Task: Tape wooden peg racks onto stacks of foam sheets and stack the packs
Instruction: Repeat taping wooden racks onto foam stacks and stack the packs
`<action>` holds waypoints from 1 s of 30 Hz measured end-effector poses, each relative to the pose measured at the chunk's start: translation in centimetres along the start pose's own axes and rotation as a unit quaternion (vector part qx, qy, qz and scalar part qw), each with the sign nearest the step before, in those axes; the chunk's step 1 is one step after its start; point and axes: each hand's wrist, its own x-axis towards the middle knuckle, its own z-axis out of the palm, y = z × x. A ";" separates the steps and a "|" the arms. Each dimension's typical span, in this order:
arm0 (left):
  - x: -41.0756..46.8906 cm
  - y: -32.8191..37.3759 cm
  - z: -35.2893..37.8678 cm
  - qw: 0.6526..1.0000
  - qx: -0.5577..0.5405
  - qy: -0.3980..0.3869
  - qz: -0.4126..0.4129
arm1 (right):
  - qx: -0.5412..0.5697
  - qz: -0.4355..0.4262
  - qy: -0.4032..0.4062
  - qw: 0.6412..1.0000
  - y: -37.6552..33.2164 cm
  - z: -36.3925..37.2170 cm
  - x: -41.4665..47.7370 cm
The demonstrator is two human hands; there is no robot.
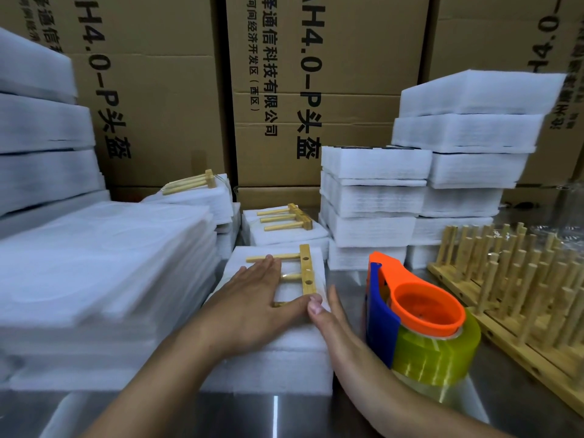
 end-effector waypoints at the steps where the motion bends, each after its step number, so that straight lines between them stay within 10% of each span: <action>1: 0.0 0.0 -0.1 1.000 -0.004 -0.001 -0.002 | -0.016 0.006 -0.011 1.000 -0.1 -0.1 0.0; 18: 0.0 -1.1 -1.0 0.957 -0.217 0.162 -0.101 | -0.055 -0.042 -0.003 0.998 0.3 -0.6 -0.1; 30: 0.2 -2.9 -0.9 0.970 -0.147 0.046 -0.190 | -0.112 -0.085 -0.080 0.987 0.6 -1.4 0.2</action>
